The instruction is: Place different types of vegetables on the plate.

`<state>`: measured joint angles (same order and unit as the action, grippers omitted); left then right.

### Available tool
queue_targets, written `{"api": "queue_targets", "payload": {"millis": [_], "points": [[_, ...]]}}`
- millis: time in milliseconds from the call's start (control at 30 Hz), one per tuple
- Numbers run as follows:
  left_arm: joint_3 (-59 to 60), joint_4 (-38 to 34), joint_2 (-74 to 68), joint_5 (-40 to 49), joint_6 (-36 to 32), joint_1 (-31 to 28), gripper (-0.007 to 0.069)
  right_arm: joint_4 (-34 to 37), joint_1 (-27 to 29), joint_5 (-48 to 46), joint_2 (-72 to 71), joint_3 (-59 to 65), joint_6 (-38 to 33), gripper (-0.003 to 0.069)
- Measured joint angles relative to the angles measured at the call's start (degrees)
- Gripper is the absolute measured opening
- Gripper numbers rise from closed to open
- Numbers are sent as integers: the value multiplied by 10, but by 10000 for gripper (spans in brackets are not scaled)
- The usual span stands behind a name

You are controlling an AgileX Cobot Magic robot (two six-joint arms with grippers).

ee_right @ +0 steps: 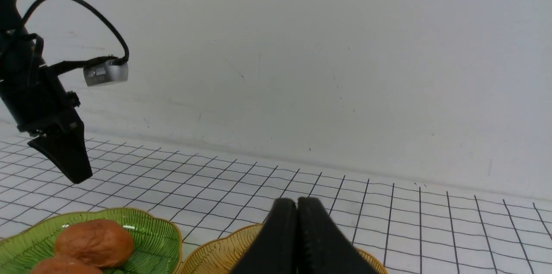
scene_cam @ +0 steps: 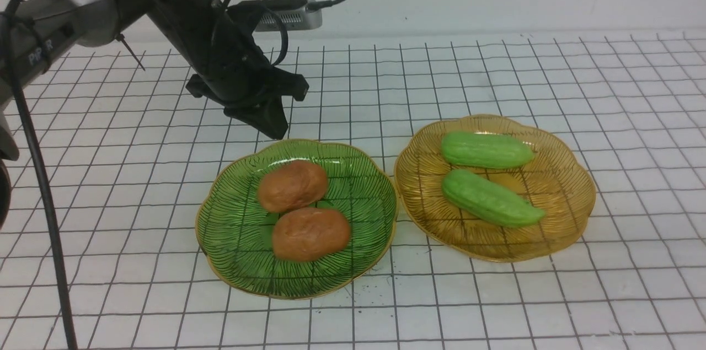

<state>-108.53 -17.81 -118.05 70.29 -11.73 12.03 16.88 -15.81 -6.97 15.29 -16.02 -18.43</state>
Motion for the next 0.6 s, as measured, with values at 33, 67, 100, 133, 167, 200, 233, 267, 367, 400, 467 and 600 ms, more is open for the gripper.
{"api": "queue_targets", "payload": {"millis": [33,67,100,133,167,200,233,267,367,400,467,600], "points": [[0,0,0,0,0,0,-8,0,0,-5,0,0,0,-15],[0,0,0,0,0,0,-8,0,0,-12,0,0,0,-15],[0,0,0,0,0,0,-8,0,0,-14,0,0,0,-15],[0,0,0,0,0,0,-8,0,0,-17,0,0,0,-15],[0,1,0,0,0,0,-8,0,0,-21,0,0,0,-15],[0,2,0,0,0,0,-8,0,0,-22,0,0,0,-15],[0,2,0,0,0,0,-8,0,0,-23,0,0,0,-15],[0,2,0,0,0,0,-8,0,0,-24,0,0,0,-15],[0,2,0,0,0,0,-8,0,0,-25,0,0,0,-15],[0,2,0,0,0,0,-8,0,0,-25,0,0,0,-15],[0,5,0,0,-1,0,-8,0,0,-26,0,0,0,-15],[0,18,0,0,-1,0,-8,0,0,-38,-22,0,0,-15]]}}
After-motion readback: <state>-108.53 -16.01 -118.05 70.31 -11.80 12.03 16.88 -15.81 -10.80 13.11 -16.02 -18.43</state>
